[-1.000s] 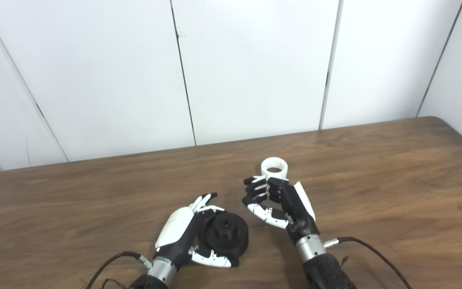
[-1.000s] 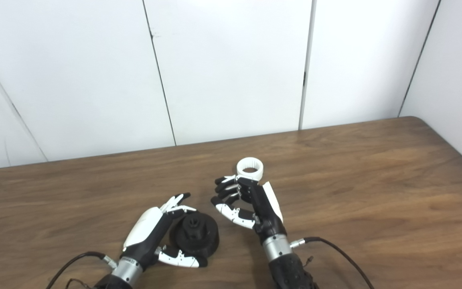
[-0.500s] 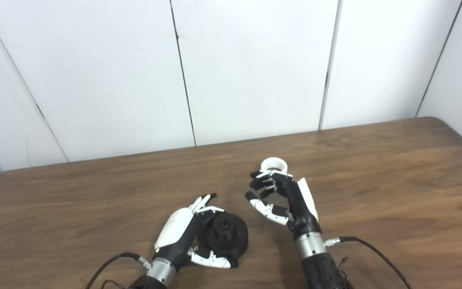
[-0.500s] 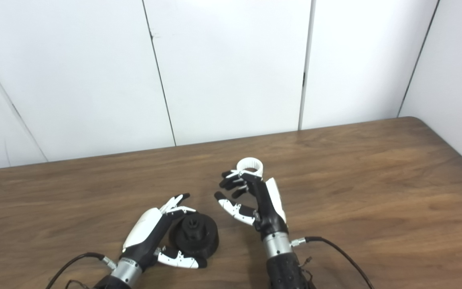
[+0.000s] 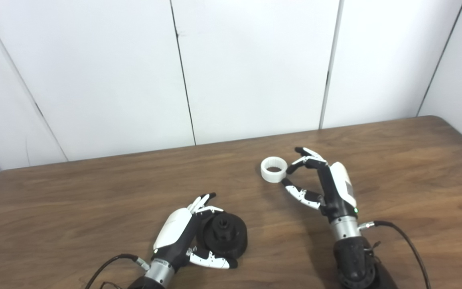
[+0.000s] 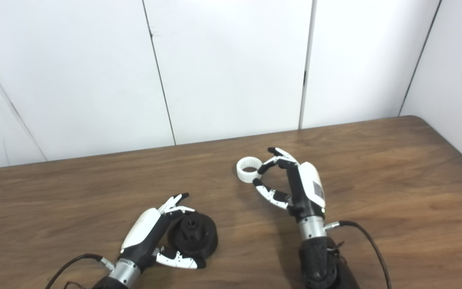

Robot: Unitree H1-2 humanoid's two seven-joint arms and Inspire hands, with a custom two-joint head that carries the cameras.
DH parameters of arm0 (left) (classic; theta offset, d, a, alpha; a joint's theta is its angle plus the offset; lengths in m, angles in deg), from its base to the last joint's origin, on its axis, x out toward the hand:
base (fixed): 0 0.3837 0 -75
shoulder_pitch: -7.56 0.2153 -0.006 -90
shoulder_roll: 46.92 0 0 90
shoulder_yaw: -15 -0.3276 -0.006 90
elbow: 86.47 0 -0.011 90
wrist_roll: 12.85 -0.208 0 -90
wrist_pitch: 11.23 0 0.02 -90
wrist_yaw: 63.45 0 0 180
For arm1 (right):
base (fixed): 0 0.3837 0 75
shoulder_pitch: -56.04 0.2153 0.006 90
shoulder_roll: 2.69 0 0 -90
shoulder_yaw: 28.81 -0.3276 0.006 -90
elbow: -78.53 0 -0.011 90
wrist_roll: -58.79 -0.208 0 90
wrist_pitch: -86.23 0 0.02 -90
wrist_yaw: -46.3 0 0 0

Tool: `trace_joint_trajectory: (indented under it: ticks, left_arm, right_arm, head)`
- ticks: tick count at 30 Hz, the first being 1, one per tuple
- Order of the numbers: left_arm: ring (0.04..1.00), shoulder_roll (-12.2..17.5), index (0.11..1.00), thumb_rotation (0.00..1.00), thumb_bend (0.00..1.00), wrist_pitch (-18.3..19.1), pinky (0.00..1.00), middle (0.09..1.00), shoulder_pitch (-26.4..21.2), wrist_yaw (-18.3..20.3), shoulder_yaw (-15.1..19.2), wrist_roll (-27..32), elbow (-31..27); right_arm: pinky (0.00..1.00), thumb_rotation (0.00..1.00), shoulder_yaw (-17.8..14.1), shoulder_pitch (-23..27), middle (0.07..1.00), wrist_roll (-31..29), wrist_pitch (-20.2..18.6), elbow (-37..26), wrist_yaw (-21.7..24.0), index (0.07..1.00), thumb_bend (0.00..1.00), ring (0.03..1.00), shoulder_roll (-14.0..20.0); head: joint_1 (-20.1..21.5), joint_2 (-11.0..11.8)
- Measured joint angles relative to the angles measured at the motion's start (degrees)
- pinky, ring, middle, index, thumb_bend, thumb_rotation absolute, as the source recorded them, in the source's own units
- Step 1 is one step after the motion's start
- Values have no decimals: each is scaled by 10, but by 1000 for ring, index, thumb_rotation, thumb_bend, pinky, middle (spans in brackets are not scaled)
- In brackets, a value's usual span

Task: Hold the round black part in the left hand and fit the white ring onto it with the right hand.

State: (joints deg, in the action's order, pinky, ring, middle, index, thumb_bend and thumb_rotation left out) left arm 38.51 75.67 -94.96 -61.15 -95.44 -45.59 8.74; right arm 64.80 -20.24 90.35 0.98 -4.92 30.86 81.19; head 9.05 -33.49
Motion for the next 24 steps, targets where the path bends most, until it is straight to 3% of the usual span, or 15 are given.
trace_joint_trajectory:
  ticks: [2,5,11,14,24]
  left_arm:
    - [1000,0,594,214,950,-1,982,982,1,1,1,0,0]
    - [1000,-1,597,222,948,0,981,985,1,3,2,0,0]
    - [1000,-1,599,229,953,1,981,983,1,4,3,0,0]
    - [1000,-2,598,224,952,2,975,983,1,4,3,0,0]
    - [1000,-3,596,228,951,2,984,984,1,5,5,0,-1]
  right_arm:
    - [742,339,0,4,888,3,-15,0,14,690,597,879,7]
    - [800,432,9,19,927,17,-39,0,40,763,634,933,32]
    - [855,469,26,65,961,41,-80,4,96,799,689,971,82]
    - [900,496,41,87,967,56,-90,41,114,814,735,977,96]
    - [928,556,78,139,975,73,-108,123,157,868,878,987,112]
  head:
    - [-1,-1]
    - [-1,-1]
    - [-6,-1]
    - [-8,-1]
    - [-14,-2]
